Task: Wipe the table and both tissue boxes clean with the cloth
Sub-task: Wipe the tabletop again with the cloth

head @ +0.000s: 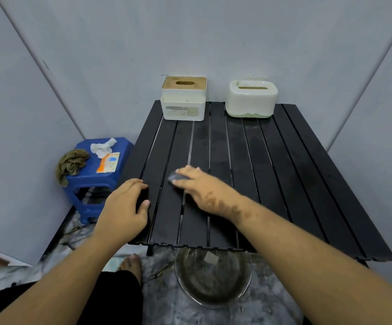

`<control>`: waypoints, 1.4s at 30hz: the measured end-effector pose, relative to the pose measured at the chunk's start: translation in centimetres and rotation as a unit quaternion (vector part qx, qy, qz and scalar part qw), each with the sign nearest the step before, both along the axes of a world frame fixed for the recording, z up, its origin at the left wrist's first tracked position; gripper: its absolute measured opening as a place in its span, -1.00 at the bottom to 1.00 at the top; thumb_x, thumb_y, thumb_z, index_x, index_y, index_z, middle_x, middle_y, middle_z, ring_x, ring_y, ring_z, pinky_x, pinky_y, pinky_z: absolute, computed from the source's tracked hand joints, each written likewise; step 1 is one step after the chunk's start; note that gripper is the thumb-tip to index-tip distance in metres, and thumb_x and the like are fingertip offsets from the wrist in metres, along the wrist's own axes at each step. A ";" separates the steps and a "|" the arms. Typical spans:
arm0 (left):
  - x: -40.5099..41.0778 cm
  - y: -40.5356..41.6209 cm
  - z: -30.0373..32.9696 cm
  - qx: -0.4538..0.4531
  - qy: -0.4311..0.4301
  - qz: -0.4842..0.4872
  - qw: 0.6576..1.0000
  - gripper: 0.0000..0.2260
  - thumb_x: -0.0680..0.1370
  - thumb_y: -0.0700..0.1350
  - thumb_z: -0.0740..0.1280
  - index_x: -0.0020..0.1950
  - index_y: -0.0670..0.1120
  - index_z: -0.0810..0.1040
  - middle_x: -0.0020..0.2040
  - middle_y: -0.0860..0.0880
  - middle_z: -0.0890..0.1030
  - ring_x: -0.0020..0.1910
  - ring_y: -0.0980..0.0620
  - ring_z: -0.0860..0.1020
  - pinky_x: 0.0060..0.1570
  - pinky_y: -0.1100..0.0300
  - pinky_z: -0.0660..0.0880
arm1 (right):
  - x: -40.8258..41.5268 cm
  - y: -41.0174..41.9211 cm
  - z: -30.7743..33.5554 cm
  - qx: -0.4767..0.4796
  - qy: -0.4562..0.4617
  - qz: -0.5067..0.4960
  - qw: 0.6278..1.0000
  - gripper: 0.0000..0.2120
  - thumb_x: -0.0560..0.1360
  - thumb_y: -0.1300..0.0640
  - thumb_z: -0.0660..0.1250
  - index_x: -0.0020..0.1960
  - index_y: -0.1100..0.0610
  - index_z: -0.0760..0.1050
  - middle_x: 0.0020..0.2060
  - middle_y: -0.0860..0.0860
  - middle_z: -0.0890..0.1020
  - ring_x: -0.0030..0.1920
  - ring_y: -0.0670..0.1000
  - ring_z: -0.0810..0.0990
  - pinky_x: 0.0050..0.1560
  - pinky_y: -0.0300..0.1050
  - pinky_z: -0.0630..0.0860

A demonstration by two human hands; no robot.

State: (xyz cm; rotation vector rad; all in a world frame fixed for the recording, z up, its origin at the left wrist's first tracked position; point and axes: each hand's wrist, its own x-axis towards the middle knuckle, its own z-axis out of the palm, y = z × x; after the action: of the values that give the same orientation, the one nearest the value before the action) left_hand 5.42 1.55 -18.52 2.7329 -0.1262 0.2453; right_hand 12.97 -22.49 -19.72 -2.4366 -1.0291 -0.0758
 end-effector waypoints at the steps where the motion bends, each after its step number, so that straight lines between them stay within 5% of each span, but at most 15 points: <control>1: 0.0 0.0 0.0 0.000 -0.001 0.001 1.000 -0.67 0.55 -0.17 0.40 0.32 -0.13 0.55 0.36 -0.04 0.53 0.30 -0.10 0.53 0.29 -0.06 0.48 | 1.3 -0.7 0.2 0.006 -0.003 -0.021 1.000 -0.60 0.60 0.23 0.19 0.42 0.07 0.40 0.43 0.05 0.36 0.47 0.07 0.26 0.53 0.05 0.03; 8: 0.1 -0.1 0.1 0.009 -0.019 -0.005 1.000 -0.70 0.52 -0.18 0.42 0.26 -0.13 0.57 0.29 -0.03 0.55 0.19 -0.08 0.56 0.19 0.00 0.48 | 7.1 -3.7 1.5 -0.028 0.047 -0.169 0.984 -0.55 0.59 0.04 0.25 0.46 0.00 0.33 0.50 0.01 0.26 0.54 0.08 0.10 0.53 0.02 -0.01; 12: 0.2 -0.1 -0.1 0.015 -0.029 -0.006 0.999 -0.70 0.51 -0.17 0.43 0.23 -0.11 0.56 0.27 -0.01 0.54 0.14 -0.08 0.56 0.15 -0.02 0.48 | 5.7 -0.2 1.8 0.048 0.038 -0.093 0.994 -0.58 0.56 0.05 0.31 0.41 0.05 0.43 0.45 0.02 0.35 0.47 -0.01 0.28 0.49 -0.12 0.17; 15: 0.3 -0.2 -0.5 0.010 -0.031 -0.009 0.999 -0.70 0.50 -0.17 0.44 0.23 -0.10 0.55 0.27 0.00 0.53 0.16 -0.09 0.56 0.18 -0.07 0.49 | 4.3 2.3 0.9 0.007 0.009 -0.014 1.000 -0.60 0.58 0.05 0.30 0.40 0.10 0.44 0.45 0.02 0.35 0.50 0.00 0.20 0.48 -0.20 0.09; 18: 0.3 -0.2 -0.5 0.008 -0.032 -0.006 0.999 -0.70 0.50 -0.18 0.45 0.23 -0.10 0.55 0.28 -0.01 0.54 0.18 -0.10 0.55 0.19 -0.07 0.48 | 5.5 1.0 0.8 -0.013 -0.022 0.014 1.000 -0.64 0.57 0.12 0.30 0.35 0.14 0.49 0.38 0.05 0.43 0.39 0.01 0.38 0.39 -0.29 0.19; 29: 0.3 -0.2 -0.2 0.009 -0.035 -0.020 0.999 -0.72 0.51 -0.18 0.44 0.21 -0.10 0.55 0.24 0.00 0.54 0.13 -0.08 0.56 0.14 -0.06 0.48 | 6.5 -17.3 1.3 -0.008 -0.043 -0.345 0.938 -0.73 0.60 0.23 0.22 0.25 0.31 0.50 0.14 0.17 0.51 0.07 0.19 0.57 0.12 -0.16 0.42; 36: 0.1 -0.2 -0.2 0.034 -0.037 -0.027 0.998 -0.78 0.53 -0.18 0.39 0.17 -0.14 0.55 0.19 -0.07 0.55 0.06 -0.15 0.57 0.06 -0.09 0.49 | -3.6 -22.3 0.0 0.009 -0.056 -0.438 0.897 -0.72 0.57 0.22 0.28 0.24 0.27 0.54 0.12 0.17 0.54 0.11 0.17 0.57 0.16 -0.22 0.36; 42: 0.0 -0.6 0.3 0.045 -0.027 -0.015 0.999 -0.76 0.56 -0.22 0.38 0.23 -0.21 0.56 0.26 -0.15 0.55 0.12 -0.20 0.57 0.12 -0.10 0.46 | -10.4 -22.2 0.6 0.012 -0.028 -0.475 0.879 -0.67 0.53 0.18 0.35 0.25 0.27 0.55 0.14 0.19 0.57 0.16 0.23 0.55 0.22 -0.02 0.46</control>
State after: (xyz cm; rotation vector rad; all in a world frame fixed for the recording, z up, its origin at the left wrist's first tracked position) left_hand 5.45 0.98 -18.17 2.8118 -0.1963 0.3113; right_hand 2.53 -44.73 -19.15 -2.6810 0.2416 -0.4751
